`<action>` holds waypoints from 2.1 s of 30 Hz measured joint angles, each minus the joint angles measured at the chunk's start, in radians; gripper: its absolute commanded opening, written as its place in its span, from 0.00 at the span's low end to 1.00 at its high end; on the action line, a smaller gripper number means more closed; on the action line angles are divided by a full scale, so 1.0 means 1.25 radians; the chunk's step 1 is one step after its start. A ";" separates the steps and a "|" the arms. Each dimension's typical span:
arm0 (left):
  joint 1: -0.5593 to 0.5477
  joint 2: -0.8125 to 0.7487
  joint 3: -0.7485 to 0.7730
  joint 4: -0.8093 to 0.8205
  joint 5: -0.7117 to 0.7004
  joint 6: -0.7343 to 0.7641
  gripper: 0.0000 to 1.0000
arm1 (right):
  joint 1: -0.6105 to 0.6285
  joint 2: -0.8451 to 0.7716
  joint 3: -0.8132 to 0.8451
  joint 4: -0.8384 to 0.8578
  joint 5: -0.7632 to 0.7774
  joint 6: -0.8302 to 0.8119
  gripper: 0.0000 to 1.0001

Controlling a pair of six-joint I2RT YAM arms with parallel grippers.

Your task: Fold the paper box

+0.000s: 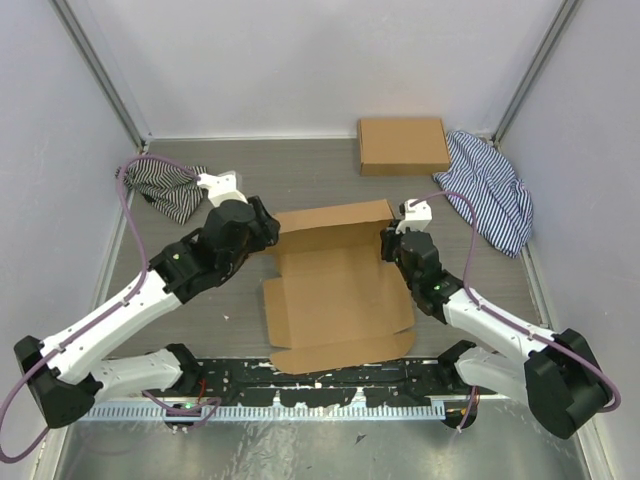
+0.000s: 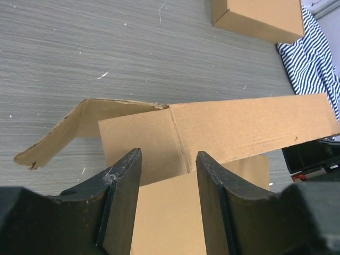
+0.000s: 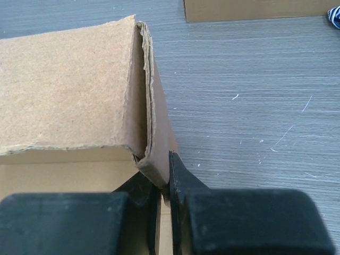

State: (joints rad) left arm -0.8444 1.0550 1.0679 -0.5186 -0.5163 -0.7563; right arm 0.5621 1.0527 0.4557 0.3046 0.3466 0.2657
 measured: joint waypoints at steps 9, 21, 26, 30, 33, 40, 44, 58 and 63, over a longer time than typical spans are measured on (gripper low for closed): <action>0.009 0.094 0.000 -0.002 0.052 -0.027 0.53 | 0.001 -0.007 0.000 -0.020 0.003 -0.006 0.01; 0.018 0.096 -0.020 0.035 0.086 -0.059 0.56 | 0.001 -0.006 0.000 -0.038 0.000 -0.007 0.01; 0.020 0.076 -0.053 0.056 0.099 -0.088 0.57 | 0.001 -0.006 0.000 -0.041 -0.006 -0.005 0.01; 0.023 0.063 -0.073 0.071 0.120 -0.114 0.57 | 0.001 -0.007 0.000 -0.042 -0.013 -0.003 0.01; 0.023 0.056 -0.089 0.088 0.135 -0.136 0.57 | 0.001 -0.009 0.000 -0.043 -0.018 -0.002 0.01; 0.024 0.031 -0.139 0.128 0.161 -0.189 0.28 | 0.001 -0.010 0.002 -0.060 -0.034 0.001 0.01; 0.029 0.025 -0.139 0.134 0.162 -0.209 0.00 | -0.002 -0.010 0.007 -0.073 -0.029 0.009 0.01; 0.035 -0.089 -0.205 0.179 0.148 -0.282 0.20 | 0.006 -0.023 0.026 -0.084 -0.042 0.040 0.01; 0.037 -0.101 -0.186 0.161 0.134 -0.259 0.56 | 0.006 -0.027 0.069 -0.115 -0.039 0.040 0.01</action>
State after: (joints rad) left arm -0.7979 0.9283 0.8349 -0.3168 -0.3485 -1.0805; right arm 0.5694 1.0191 0.5419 0.1608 0.2981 0.3161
